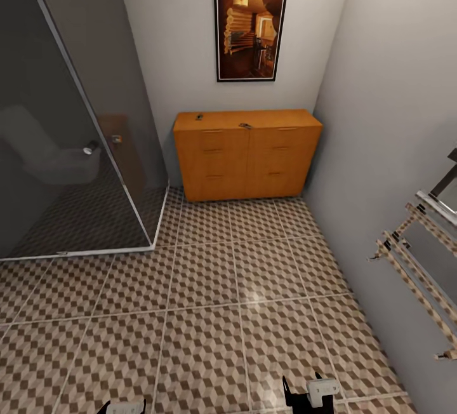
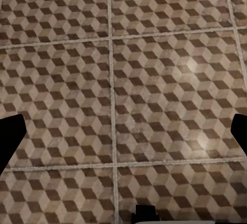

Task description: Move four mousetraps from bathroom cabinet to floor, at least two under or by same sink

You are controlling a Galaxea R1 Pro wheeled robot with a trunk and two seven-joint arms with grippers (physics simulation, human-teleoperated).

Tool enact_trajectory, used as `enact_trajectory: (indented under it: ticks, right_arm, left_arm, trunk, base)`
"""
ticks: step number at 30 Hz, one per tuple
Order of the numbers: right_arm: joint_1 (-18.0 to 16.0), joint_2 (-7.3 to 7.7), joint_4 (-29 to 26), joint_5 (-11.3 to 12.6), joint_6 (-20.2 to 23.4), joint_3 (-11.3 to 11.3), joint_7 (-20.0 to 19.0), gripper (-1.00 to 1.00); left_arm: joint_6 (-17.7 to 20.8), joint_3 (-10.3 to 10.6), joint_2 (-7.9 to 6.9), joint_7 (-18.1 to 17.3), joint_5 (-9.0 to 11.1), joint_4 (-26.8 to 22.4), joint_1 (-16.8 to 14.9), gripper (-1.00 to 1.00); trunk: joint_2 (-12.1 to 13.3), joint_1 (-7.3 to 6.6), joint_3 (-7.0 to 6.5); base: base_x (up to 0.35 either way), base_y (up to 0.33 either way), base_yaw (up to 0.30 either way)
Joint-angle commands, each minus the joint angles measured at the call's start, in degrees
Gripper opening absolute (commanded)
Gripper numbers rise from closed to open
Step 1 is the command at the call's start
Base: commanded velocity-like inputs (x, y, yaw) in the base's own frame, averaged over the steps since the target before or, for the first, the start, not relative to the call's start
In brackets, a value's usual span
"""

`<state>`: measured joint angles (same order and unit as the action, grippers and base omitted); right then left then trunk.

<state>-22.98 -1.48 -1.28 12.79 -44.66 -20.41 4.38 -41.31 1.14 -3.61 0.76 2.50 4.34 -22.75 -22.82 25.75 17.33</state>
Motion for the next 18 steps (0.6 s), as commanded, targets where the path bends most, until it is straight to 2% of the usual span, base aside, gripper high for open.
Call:
enact_trajectory:
  ticks: [1,18]
  right_arm:
    - [-0.05,0.00,0.05,0.13,-0.14,-0.50,0.46,1.00]
    - [-0.05,-0.02,0.05,0.13,-0.08,-0.50,0.47,1.00]
  left_arm:
    - [-0.35,0.15,0.01,0.03,0.22,0.23,-0.10,1.00]
    - [-0.35,0.16,0.00,0.03,0.22,0.23,-0.10,1.00]
  trunk:
    - [-0.10,0.03,0.00]
    - [-0.10,0.03,-1.54]
  base:
    - [0.000,0.000,0.000]
    - [0.000,0.000,0.000]
